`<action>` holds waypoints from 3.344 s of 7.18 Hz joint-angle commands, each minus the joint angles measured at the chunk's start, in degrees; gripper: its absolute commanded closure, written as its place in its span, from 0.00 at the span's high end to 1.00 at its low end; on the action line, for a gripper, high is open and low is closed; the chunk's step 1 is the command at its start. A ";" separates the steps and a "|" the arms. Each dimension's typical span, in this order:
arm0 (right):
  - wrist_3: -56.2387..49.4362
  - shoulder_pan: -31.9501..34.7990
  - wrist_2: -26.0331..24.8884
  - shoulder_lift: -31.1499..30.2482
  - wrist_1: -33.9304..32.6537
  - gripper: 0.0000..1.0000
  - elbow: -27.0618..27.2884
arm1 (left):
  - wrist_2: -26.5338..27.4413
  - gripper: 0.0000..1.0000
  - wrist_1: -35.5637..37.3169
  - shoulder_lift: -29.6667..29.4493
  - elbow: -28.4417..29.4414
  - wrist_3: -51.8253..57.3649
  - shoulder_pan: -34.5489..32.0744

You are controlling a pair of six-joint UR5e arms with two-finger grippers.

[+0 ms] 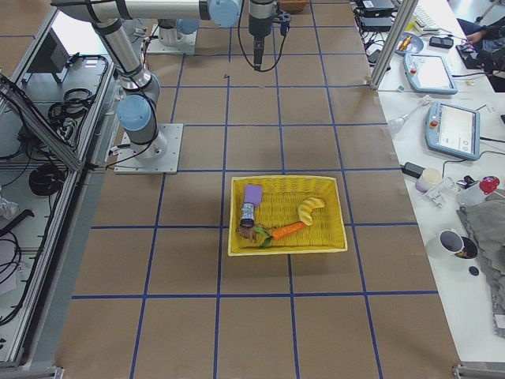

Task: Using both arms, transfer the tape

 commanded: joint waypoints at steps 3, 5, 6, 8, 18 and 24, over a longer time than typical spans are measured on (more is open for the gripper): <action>0.07 0.00 -0.14 -0.02 0.09 1.00 0.15 | -3.72 1.00 5.32 0.68 1.25 0.11 -1.61; 0.07 0.00 -0.14 -0.02 0.09 1.00 0.15 | -2.13 1.00 -17.42 11.54 7.03 -7.73 -9.41; -0.02 0.00 -0.14 -0.02 0.09 1.00 0.15 | -1.95 1.00 -23.63 16.04 8.54 -14.93 -12.75; -0.02 0.00 -0.41 0.07 0.09 1.00 0.15 | 4.43 1.00 -29.99 22.04 8.04 -38.50 -25.45; -0.19 0.00 -0.49 1.65 -0.79 1.00 -0.82 | 2.88 1.00 -32.48 33.05 -4.72 -70.03 -47.06; 0.51 0.00 -0.67 2.01 -0.70 1.00 -1.61 | 2.89 1.00 -32.31 33.49 -4.97 -70.03 -46.63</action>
